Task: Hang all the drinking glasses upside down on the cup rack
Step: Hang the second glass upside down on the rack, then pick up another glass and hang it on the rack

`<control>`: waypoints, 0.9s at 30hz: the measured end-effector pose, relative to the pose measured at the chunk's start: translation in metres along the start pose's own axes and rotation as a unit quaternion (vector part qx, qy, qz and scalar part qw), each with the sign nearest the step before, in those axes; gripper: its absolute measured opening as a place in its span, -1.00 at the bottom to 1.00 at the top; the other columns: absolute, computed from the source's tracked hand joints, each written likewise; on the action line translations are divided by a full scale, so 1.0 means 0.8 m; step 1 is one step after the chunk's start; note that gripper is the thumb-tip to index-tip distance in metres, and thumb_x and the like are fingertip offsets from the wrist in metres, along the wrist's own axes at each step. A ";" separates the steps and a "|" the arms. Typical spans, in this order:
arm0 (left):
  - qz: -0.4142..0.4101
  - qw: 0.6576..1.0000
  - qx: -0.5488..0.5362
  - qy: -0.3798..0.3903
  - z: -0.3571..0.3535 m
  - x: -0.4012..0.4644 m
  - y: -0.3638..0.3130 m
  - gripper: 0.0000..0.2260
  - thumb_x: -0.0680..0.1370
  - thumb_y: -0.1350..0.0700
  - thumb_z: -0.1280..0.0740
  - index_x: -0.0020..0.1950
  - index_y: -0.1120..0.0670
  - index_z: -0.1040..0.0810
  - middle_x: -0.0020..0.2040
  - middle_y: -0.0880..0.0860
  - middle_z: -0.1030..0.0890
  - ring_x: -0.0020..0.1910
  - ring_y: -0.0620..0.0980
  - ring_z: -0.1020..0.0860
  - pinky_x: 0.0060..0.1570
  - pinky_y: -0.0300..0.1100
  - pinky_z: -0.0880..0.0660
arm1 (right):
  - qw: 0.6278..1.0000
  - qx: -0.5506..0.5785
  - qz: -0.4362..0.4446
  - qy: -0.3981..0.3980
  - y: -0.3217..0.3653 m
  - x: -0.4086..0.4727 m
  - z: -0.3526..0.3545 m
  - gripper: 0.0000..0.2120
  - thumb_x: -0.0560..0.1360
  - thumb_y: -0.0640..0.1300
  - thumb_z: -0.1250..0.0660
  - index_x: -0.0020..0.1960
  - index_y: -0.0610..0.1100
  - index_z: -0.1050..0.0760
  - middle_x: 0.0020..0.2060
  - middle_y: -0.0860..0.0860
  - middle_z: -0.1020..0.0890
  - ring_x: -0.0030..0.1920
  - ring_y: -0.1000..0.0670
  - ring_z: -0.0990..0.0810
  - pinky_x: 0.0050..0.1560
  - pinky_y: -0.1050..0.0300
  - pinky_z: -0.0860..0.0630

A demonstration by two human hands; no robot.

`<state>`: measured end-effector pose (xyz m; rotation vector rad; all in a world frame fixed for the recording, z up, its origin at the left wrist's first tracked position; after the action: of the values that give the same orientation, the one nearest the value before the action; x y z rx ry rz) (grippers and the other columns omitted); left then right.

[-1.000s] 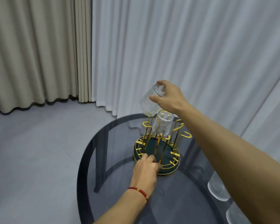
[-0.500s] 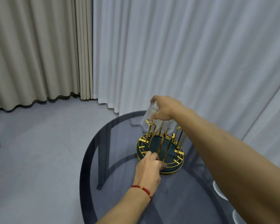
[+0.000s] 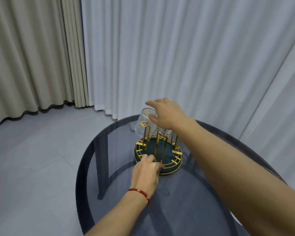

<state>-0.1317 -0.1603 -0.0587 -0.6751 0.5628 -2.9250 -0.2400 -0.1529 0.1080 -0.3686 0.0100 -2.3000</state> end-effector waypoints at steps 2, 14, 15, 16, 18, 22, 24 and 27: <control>0.000 1.000 0.019 0.003 0.001 -0.004 -0.005 -0.73 0.62 0.11 -0.30 0.29 -0.09 -0.63 0.12 -0.02 -0.56 0.17 0.01 -0.45 -0.11 -0.13 -0.49 | 0.996 0.078 -0.011 -0.034 -0.011 -0.040 0.005 -0.45 0.67 -0.01 -0.23 0.65 0.00 -0.28 0.59 -0.07 -0.42 0.58 -0.17 -0.37 0.50 -0.19 -0.39; -0.105 0.981 -0.163 0.021 0.014 -0.060 -0.171 -0.63 0.45 0.15 -0.44 0.26 0.03 -0.61 0.17 0.04 -0.54 0.19 0.00 -0.49 0.26 -0.14 -0.44 | 0.934 0.245 -0.163 -0.201 -0.094 -0.398 -0.009 -0.60 0.48 -0.30 -0.39 0.31 -0.18 -0.64 0.29 -0.10 -0.65 0.33 -0.15 -0.59 0.40 -0.09 -0.48; -0.111 0.975 -0.187 0.038 0.009 -0.069 -0.189 -0.62 0.46 0.14 -0.44 0.28 0.01 -0.60 0.18 0.01 -0.53 0.18 -0.06 -0.49 0.24 -0.19 -0.43 | 0.928 0.226 -0.181 -0.236 -0.108 -0.427 -0.004 -0.62 0.46 -0.28 -0.40 0.28 -0.18 -0.65 0.26 -0.10 -0.66 0.30 -0.15 -0.59 0.38 -0.09 -0.49; -0.114 0.970 -0.205 0.059 0.004 -0.078 -0.202 -0.60 0.48 0.13 -0.43 0.31 -0.02 -0.57 0.19 -0.03 -0.52 0.17 -0.12 -0.47 0.21 -0.24 -0.43 | 0.917 0.204 -0.210 -0.270 -0.124 -0.454 0.001 -0.62 0.45 -0.25 -0.40 0.26 -0.16 -0.66 0.23 -0.09 -0.66 0.27 -0.16 -0.60 0.36 -0.11 -0.50; -0.114 0.961 -0.229 0.101 -0.006 -0.094 -0.218 -0.56 0.49 0.11 -0.42 0.37 -0.07 -0.52 0.23 -0.09 -0.49 0.13 -0.20 -0.45 0.15 -0.38 -0.38 | 0.881 0.181 -0.311 -0.309 -0.165 -0.495 0.002 -0.57 0.43 -0.15 -0.41 0.31 -0.11 -0.62 0.23 -0.08 -0.60 0.26 -0.18 -0.56 0.30 -0.15 -0.47; -0.089 0.951 -0.267 0.124 -0.015 -0.112 -0.224 -0.51 0.49 0.13 -0.44 0.38 -0.16 -0.49 0.21 -0.16 -0.51 0.09 -0.24 -0.50 0.04 -0.46 -0.40 | 0.790 0.359 -0.465 -0.174 -0.222 -0.535 -0.057 0.02 0.38 0.01 -0.60 0.67 -0.07 -0.10 0.54 -0.12 -0.35 0.53 -0.16 -0.36 0.52 -0.16 -0.35; -0.073 0.948 -0.283 0.124 -0.016 -0.115 -0.223 -0.52 0.49 0.14 -0.44 0.36 -0.21 -0.48 0.18 -0.18 -0.53 0.08 -0.22 -0.52 0.04 -0.31 -0.50 | 0.758 0.451 -0.459 -0.108 -0.223 -0.540 -0.088 0.14 0.39 0.03 -0.61 0.71 0.02 0.08 0.61 -0.07 -0.32 0.56 -0.13 -0.37 0.48 -0.06 -0.37; -0.060 0.946 -0.290 0.133 -0.019 -0.118 -0.223 -0.52 0.50 0.12 -0.43 0.35 -0.24 -0.47 0.18 -0.19 -0.52 0.07 -0.23 -0.53 0.06 -0.15 -0.58 | 0.765 0.442 -0.459 -0.096 -0.235 -0.546 -0.110 -0.03 0.41 0.04 -0.60 0.64 -0.01 -0.13 0.35 0.07 -0.51 0.36 -0.05 -0.52 0.24 0.10 -0.41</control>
<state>-0.0536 0.0258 -0.0433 -0.3548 1.4956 -2.9772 -0.1162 0.2806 -0.0668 -0.0828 -1.6300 -2.7999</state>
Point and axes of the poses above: each hand's wrist, its own x-axis towards the middle knuckle, its own z-axis out of the back of the hand, y = z × x, the point moved 7 cm from there along x, towards the middle knuckle
